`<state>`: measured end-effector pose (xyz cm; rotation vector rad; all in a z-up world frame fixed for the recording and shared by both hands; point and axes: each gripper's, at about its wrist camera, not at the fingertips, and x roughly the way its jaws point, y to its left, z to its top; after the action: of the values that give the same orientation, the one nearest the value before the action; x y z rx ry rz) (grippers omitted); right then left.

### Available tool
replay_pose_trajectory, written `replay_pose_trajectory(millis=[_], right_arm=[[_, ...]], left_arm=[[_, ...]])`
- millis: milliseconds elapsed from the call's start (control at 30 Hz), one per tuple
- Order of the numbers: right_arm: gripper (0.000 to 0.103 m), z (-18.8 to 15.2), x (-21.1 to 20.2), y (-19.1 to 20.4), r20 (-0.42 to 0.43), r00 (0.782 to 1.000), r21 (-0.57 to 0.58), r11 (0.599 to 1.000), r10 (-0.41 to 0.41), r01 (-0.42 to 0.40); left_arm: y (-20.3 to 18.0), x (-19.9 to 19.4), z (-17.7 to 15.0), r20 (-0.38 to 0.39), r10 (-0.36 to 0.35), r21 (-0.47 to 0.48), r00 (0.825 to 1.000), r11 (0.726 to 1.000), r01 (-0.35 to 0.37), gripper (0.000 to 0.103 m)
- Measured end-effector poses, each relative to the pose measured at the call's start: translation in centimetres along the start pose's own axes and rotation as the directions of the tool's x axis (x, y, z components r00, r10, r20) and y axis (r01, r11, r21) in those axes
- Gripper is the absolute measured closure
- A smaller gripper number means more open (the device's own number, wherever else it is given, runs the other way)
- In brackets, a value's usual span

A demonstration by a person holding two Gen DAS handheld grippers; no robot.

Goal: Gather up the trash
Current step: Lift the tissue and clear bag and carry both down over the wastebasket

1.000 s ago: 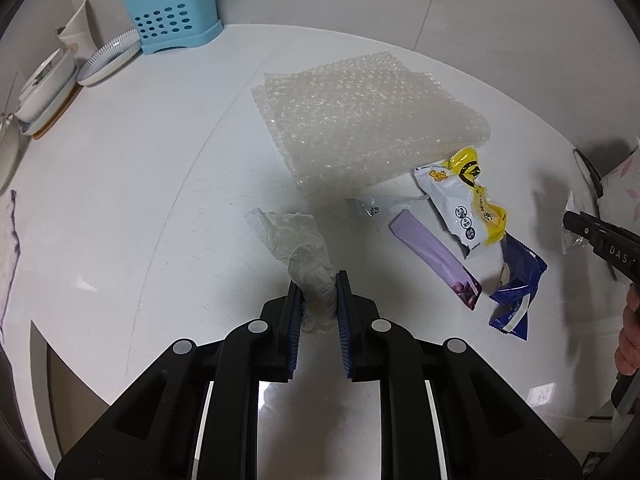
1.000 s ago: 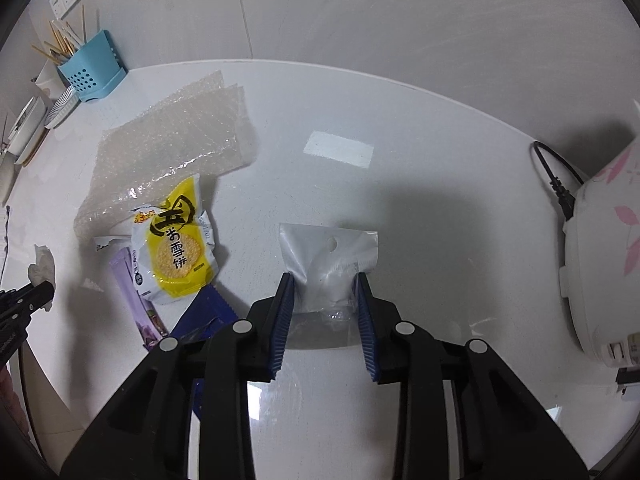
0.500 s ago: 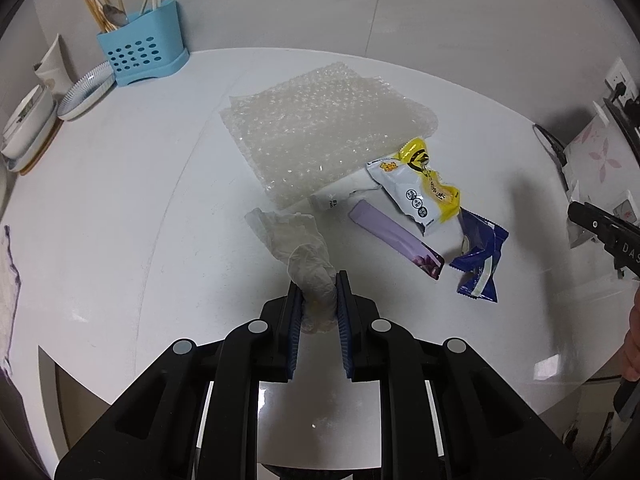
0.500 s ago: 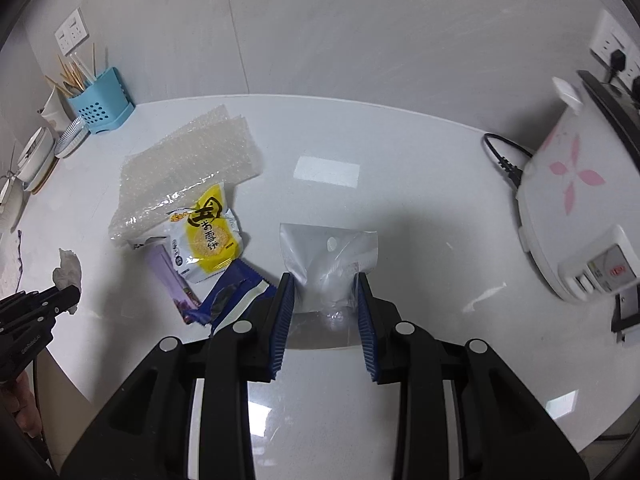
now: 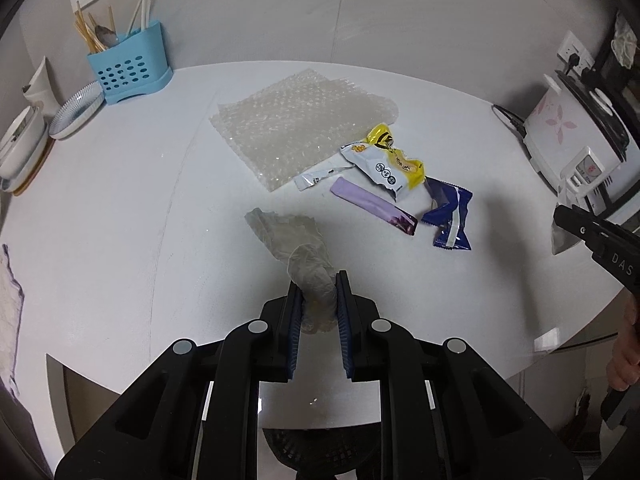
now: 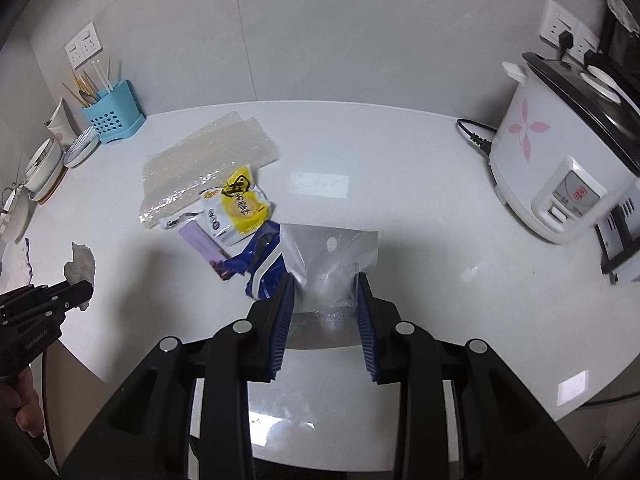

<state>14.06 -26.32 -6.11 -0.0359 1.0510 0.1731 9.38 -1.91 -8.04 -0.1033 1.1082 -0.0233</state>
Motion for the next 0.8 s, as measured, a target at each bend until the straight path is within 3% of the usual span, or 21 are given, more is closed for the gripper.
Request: replay_pose_trajectory(millis=[533,800], right_arm=[[0.074,-8.6,-7.6,6.6,0.088,0.996,0.000,1.000,-0.011,0.011],[0.074,-13.1,-8.9,9.1,0.083,0.997,-0.026,1.000,0.006,-0.004]], left_arm=[[2.6,-6.5,-7.9,0.029,-0.054,0.076,0.998,0.996,0.052,0.087],[2.5,-7.0,-12.1,0.009,-0.077,0.096,0.997,0.992,0.076,0.087]])
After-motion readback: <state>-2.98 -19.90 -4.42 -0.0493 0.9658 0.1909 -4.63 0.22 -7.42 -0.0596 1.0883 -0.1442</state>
